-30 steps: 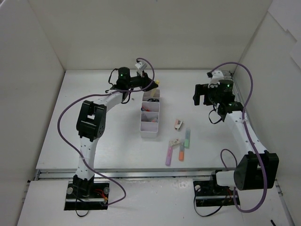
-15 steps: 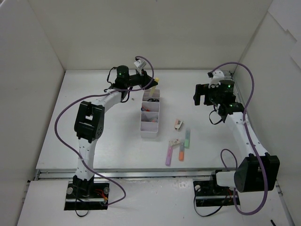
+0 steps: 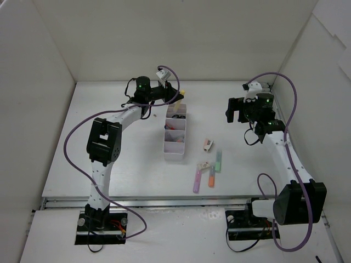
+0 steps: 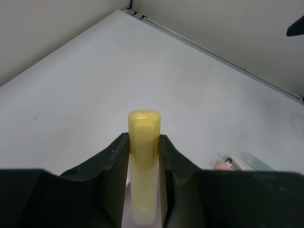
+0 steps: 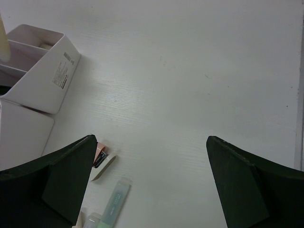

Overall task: Sort the stationery into containers
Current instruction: Place the pen in the storage box.

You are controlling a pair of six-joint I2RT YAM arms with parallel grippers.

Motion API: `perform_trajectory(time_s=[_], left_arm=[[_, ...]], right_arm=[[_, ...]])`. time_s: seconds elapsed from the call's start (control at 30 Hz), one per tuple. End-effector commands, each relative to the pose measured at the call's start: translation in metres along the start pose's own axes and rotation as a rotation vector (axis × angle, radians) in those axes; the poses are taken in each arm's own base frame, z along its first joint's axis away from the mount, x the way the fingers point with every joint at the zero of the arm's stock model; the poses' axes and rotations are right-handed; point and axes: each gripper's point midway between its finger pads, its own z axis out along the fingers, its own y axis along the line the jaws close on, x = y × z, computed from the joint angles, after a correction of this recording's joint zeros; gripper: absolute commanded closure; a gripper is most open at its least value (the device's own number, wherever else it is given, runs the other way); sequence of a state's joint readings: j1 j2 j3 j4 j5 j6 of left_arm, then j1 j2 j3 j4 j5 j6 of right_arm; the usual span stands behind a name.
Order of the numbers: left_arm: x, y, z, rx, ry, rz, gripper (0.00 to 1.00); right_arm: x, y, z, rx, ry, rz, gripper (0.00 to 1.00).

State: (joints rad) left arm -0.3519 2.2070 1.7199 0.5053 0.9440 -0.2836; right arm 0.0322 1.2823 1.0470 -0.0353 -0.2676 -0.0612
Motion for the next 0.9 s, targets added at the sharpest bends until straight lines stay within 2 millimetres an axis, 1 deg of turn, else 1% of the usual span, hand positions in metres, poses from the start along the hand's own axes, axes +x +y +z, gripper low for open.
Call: perform_trajectory(time_s=[0.0, 0.2, 0.63, 0.87], left_arm=[[-0.0725, -0.0266, -0.0083, 0.033, -0.118, 0.173, 1.0], [-0.0706, -0.0254, -0.0083, 0.028, -0.115, 0.17, 1.0], [-0.0716, -0.0226, -0.0082, 0.014, -0.112, 0.179, 1.0], [-0.0686, -0.0192, -0.0076, 0.003, -0.11, 0.177, 1.0]], right_arm=[[-0.0226, -0.002, -0.0093, 0.012, -0.082, -0.015, 0.02], [-0.0254, -0.0014, -0.0111, 0.013, -0.091, -0.017, 0.02], [-0.0246, -0.0029, -0.0111, 0.017, -0.09, -0.017, 0.02], [-0.0244, -0.0033, -0.012, 0.022, -0.091, -0.019, 0.02]])
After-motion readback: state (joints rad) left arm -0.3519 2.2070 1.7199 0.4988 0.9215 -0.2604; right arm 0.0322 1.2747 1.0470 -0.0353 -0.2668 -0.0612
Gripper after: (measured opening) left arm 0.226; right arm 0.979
